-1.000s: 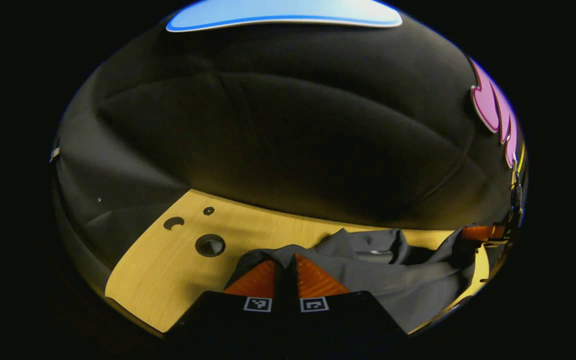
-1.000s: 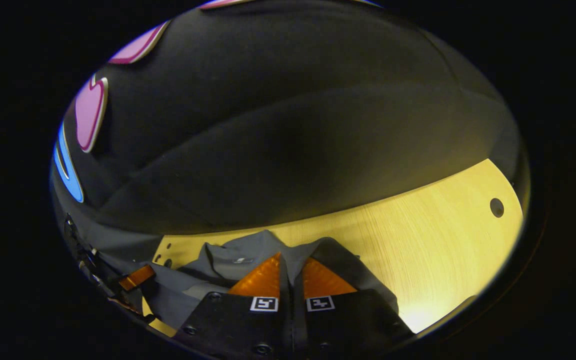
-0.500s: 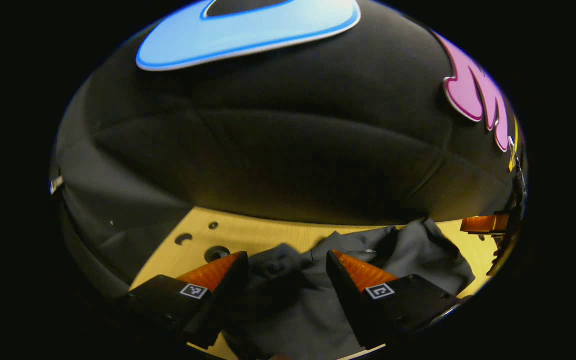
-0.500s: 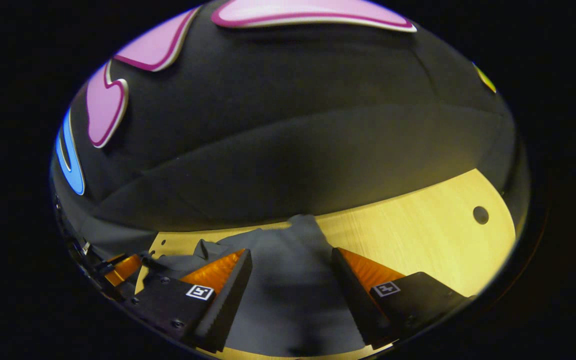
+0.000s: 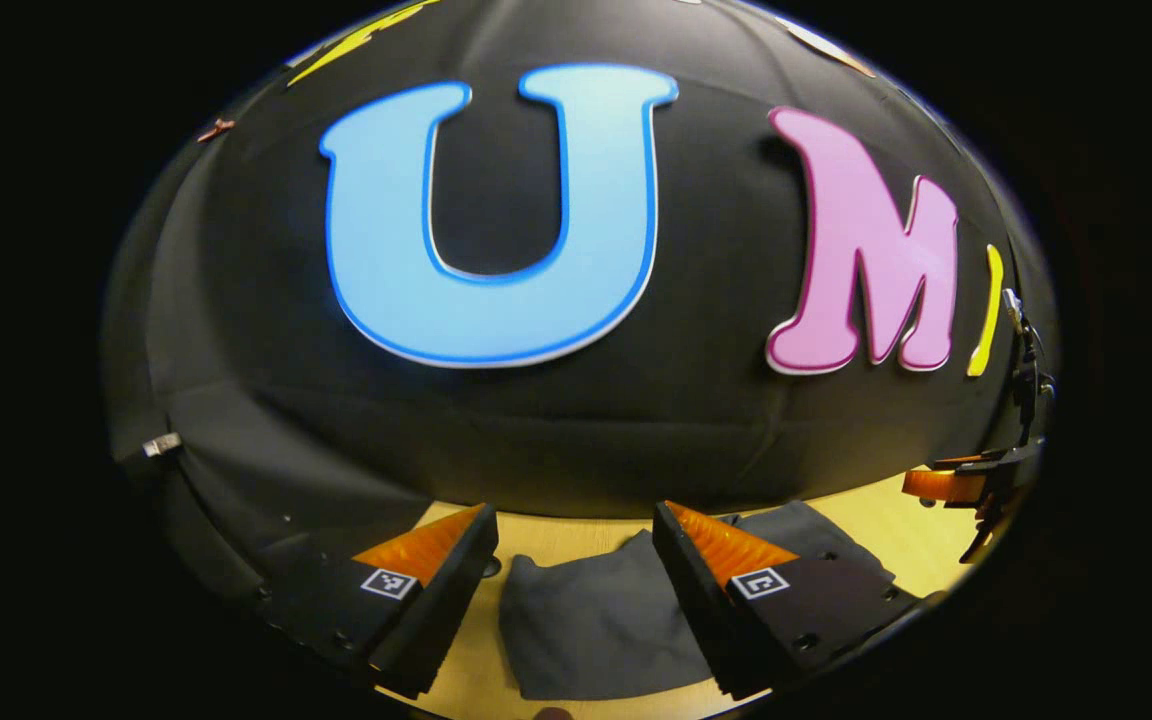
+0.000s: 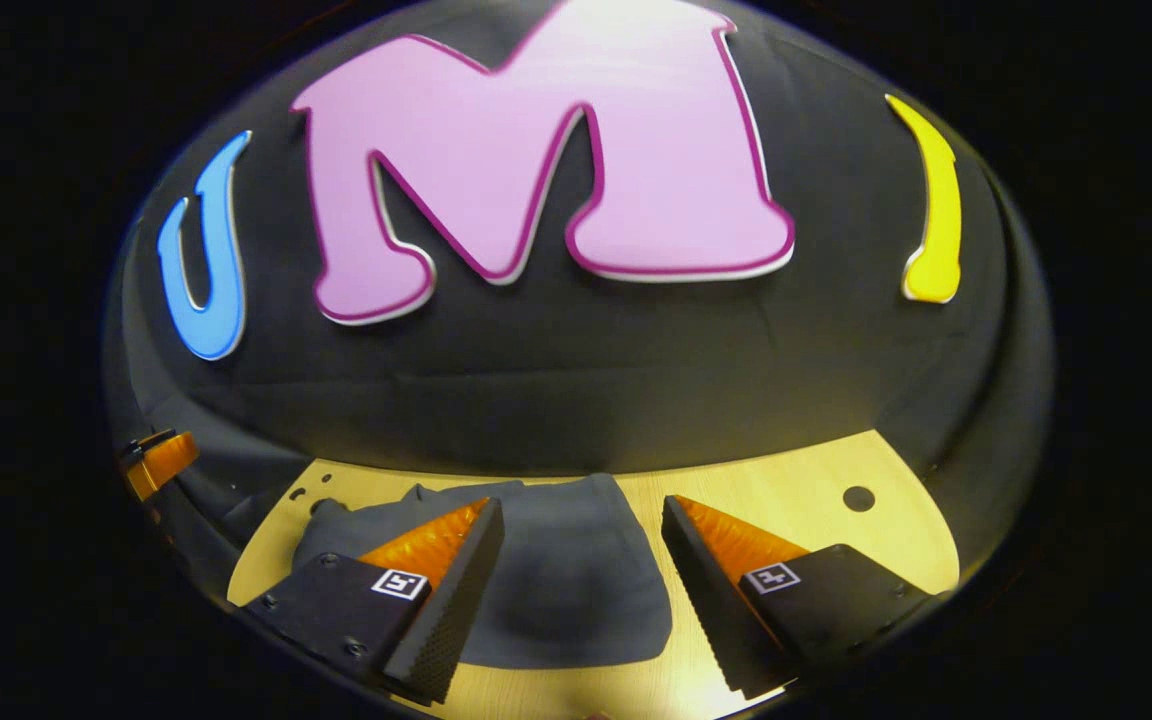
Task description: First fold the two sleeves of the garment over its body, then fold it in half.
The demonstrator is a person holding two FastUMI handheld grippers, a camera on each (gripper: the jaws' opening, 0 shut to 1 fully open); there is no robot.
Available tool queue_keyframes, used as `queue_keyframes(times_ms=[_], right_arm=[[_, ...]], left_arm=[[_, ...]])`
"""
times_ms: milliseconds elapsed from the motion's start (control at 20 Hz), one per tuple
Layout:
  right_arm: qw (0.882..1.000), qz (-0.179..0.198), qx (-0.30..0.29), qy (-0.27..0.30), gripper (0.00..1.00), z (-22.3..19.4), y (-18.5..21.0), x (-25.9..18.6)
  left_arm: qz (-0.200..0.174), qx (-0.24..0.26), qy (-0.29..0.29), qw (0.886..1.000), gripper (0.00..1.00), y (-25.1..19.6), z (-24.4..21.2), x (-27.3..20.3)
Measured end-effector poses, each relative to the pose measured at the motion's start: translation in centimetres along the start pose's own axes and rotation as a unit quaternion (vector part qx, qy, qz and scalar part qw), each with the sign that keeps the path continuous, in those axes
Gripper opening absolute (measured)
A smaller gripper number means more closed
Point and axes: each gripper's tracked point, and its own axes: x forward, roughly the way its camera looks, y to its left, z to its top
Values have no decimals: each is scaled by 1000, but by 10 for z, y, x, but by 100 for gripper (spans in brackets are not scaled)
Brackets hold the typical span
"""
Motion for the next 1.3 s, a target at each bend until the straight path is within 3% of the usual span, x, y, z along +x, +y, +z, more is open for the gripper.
queue_keyframes(times_ms=[250, 550, 750, 950, 1300], right_arm=[[998, 1, -23, -65, 98, 45, 15, -94], [989, -11, -43, -138, 98, 77, 44, -186], [984, -17, -66, -164, 98, 66, 64, -236], [985, -16, -51, -166, 98, 39, 83, -272], [983, -11, -42, -180, 98, 13, 101, -310]], left_arm=[[3, -13, -39, 999, 98, -10, 36, -87], [-36, -10, -76, 996, 98, -31, 58, -181], [-50, -15, -104, 993, 98, -33, 63, -230], [-52, -18, -114, 992, 98, -25, 48, -269], [-57, -40, -90, 994, 98, -26, -5, -308]])
